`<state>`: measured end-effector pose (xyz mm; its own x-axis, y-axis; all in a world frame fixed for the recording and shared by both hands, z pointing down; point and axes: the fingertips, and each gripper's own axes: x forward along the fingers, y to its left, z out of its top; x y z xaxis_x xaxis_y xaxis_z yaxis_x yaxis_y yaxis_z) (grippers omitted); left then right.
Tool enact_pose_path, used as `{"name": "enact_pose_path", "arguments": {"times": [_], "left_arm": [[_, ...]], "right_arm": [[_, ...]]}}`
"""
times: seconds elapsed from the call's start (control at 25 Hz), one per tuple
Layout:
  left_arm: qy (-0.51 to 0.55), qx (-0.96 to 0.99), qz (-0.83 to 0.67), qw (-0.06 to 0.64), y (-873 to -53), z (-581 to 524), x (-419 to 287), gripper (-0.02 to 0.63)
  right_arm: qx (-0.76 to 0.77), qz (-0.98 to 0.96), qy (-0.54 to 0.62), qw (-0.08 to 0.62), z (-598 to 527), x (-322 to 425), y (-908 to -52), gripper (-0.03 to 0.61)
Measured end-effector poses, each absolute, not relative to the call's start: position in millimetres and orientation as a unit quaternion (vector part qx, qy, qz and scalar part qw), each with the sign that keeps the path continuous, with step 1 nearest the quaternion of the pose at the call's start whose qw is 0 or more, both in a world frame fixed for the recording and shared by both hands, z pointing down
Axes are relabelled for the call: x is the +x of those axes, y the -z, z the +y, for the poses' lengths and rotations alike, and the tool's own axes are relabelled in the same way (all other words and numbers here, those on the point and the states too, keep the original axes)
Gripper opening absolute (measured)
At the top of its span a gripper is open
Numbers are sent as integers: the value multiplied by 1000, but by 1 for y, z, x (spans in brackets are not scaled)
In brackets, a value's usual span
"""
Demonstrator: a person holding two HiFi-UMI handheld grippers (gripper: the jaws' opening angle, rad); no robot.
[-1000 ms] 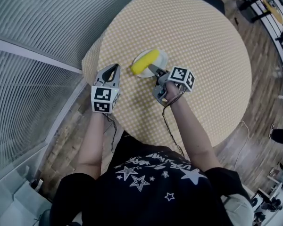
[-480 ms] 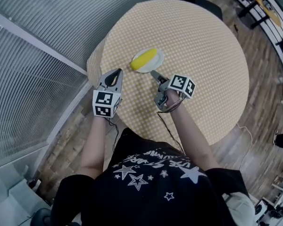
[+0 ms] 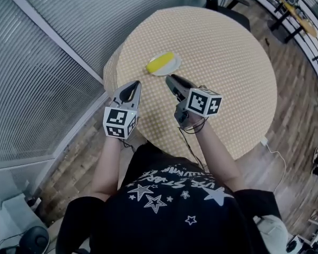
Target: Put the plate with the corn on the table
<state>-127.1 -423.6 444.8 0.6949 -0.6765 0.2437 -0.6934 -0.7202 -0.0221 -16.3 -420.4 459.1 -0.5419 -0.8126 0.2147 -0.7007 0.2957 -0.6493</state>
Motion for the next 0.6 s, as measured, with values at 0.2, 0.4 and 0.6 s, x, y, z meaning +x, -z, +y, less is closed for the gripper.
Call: {"name": "enact_pose_path", "arguments": {"times": [0.2, 0.4, 0.6], "left_arm": [[-103, 920, -376, 28, -426, -379, -118, 8], [-107, 919, -378, 28, -425, -326, -103, 8], [-115, 918, -378, 30, -428, -273, -95, 8]], "right_arm": [[-453, 828, 321, 75, -375, -20, -427, 64], [-447, 854, 264, 35, -322, -14, -419, 57], [-450, 870, 201, 4, -272, -12, -418, 57]]}}
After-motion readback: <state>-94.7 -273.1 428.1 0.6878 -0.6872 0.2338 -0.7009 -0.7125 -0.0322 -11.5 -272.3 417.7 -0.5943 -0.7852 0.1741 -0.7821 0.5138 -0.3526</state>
